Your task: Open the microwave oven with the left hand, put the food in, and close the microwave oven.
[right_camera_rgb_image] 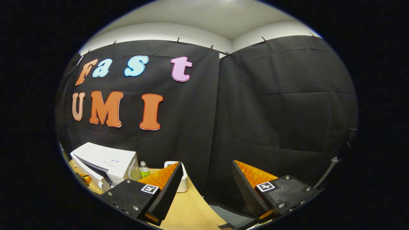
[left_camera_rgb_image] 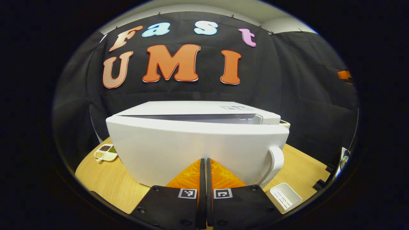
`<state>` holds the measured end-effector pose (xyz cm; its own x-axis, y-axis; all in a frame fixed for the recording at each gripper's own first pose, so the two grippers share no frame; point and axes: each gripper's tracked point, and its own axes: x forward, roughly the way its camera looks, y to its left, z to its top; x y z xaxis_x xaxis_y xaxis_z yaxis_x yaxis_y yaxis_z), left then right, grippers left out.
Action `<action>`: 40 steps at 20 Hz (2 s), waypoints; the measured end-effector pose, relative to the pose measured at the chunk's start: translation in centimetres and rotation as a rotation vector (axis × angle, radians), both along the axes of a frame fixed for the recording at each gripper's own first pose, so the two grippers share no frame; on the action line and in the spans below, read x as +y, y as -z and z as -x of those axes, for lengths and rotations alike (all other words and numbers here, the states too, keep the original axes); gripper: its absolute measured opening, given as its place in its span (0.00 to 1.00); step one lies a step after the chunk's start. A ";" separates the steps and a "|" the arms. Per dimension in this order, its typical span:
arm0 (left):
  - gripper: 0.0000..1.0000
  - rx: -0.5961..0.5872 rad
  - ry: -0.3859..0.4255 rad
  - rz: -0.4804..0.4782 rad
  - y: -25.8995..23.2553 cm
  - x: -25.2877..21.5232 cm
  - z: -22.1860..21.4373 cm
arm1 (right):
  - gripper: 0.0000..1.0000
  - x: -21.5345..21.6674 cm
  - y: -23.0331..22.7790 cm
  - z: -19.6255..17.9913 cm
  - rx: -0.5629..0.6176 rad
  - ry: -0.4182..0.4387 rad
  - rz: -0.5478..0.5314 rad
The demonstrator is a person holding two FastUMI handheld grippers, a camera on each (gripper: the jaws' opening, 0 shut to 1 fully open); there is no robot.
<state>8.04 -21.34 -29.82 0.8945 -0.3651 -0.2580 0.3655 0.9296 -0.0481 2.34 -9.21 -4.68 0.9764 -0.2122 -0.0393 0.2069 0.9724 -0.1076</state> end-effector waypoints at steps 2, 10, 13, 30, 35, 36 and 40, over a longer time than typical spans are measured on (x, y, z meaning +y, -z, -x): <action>0.05 -0.002 -0.020 -0.022 0.0 -0.5 -1.4 | 0.95 -1.2 0.4 -0.4 0.002 0.012 0.004; 0.05 0.016 -0.108 -0.072 0.5 -1.7 -3.4 | 0.95 -4.7 2.7 -1.1 0.044 0.055 -0.019; 0.05 0.005 -0.086 -0.091 0.7 -2.4 -3.2 | 0.95 -4.9 2.1 -1.0 0.035 0.052 -0.028; 0.05 -0.064 -0.189 0.011 -23.2 11.4 1.8 | 1.00 5.3 -1.4 -3.7 0.000 -0.186 -0.057; 0.23 -0.111 -0.290 0.037 -29.2 18.1 4.8 | 0.95 9.0 -2.5 -4.1 0.004 -0.256 -0.081; 0.24 -0.117 -0.306 0.059 -30.1 19.0 5.2 | 0.95 9.5 -2.6 -4.3 0.003 -0.267 -0.078; 0.61 -0.130 -0.340 0.103 -32.7 21.9 7.6 | 1.00 11.1 -2.9 -4.3 -0.003 -0.298 -0.087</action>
